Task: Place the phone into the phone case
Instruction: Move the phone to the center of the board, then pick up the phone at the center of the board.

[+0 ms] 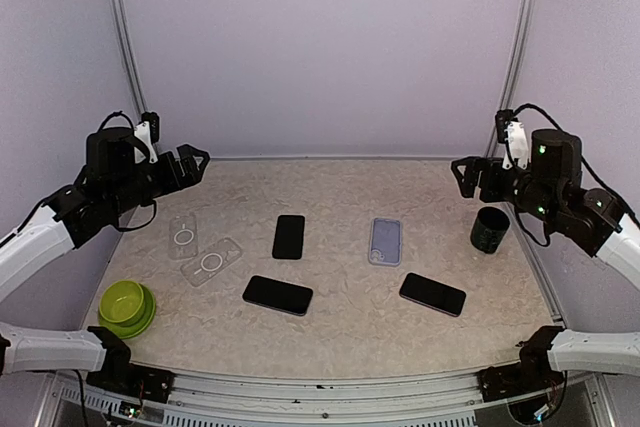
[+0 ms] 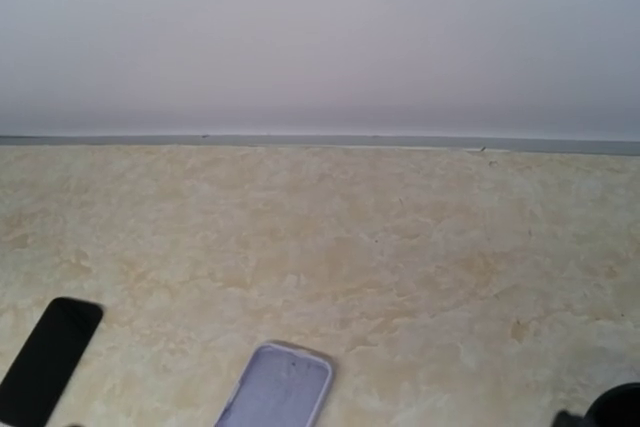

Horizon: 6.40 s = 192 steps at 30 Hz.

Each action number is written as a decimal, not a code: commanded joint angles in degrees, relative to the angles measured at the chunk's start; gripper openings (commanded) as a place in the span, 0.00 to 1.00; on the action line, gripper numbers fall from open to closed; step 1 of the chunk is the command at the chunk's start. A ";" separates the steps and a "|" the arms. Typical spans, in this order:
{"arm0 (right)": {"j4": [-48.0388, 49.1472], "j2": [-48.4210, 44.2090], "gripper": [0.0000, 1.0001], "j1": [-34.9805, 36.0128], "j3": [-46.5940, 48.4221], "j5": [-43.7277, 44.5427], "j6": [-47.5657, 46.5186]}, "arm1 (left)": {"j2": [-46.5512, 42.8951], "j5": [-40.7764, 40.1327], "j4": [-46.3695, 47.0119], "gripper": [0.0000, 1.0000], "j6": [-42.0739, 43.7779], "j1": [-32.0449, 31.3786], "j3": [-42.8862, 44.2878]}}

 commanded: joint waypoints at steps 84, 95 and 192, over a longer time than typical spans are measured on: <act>1.75 31.82 1.00 3.03 0.59 -9.80 3.25 | 36.89 -8.84 15.86 0.99 -10.69 -17.71 -3.53; 2.12 33.32 1.00 5.35 0.88 -9.16 2.83 | 43.47 -7.76 18.24 0.99 -10.31 -17.75 -0.24; -0.73 80.25 1.00 15.83 44.42 -13.82 -7.19 | 8.74 -21.60 11.54 0.99 -14.41 -22.81 -14.13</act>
